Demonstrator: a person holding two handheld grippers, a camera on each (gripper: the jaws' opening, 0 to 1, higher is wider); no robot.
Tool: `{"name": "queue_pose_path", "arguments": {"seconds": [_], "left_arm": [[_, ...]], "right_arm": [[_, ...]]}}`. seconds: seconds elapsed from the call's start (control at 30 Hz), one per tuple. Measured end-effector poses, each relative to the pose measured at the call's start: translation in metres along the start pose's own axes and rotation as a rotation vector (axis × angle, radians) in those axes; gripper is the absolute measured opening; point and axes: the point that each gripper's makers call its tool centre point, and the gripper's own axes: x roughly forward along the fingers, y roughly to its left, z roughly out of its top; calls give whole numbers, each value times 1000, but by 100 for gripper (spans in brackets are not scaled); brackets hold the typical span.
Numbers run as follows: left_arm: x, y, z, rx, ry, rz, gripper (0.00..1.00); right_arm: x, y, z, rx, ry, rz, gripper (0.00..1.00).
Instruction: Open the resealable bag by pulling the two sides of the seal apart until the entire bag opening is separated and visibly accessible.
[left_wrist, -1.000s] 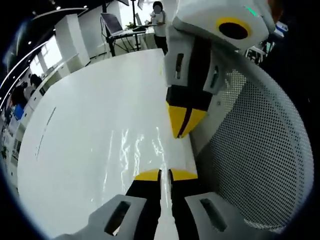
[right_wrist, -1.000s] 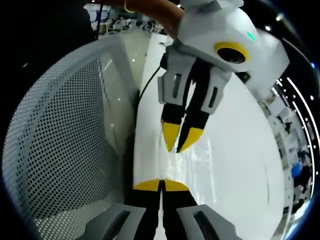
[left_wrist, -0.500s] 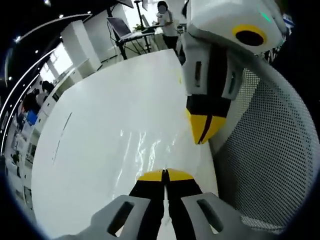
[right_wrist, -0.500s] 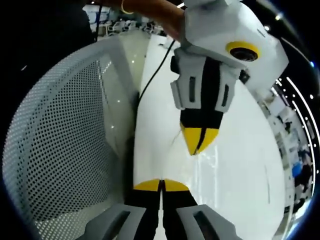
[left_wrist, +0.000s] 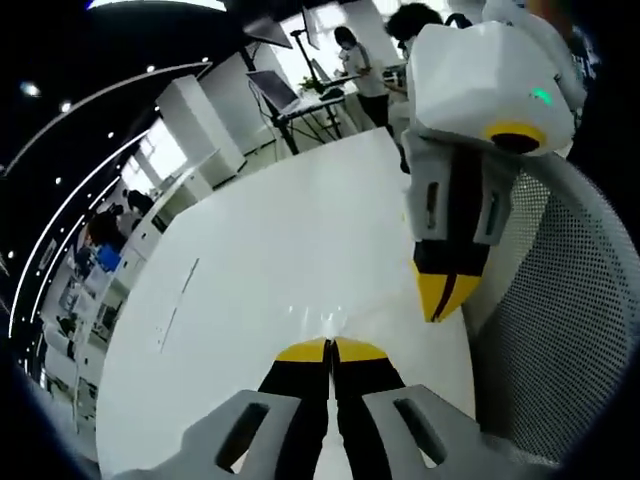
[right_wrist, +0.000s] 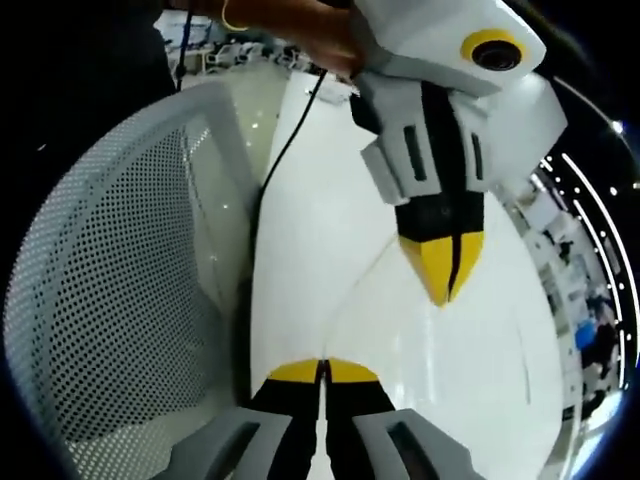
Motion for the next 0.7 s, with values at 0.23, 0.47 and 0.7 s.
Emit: {"name": "queue_pose_path", "arguments": {"seconds": [0.23, 0.47, 0.7], "left_arm": [[-13, 18, 23, 31, -64, 117, 0], [-26, 23, 46, 66, -126, 159, 0], [-31, 28, 59, 93, -151, 180, 0]], "right_arm": [[-4, -16, 7, 6, -14, -67, 0], [-8, -28, 11, -7, -19, -124, 0], [-11, -38, 16, 14, -39, -157, 0]]}}
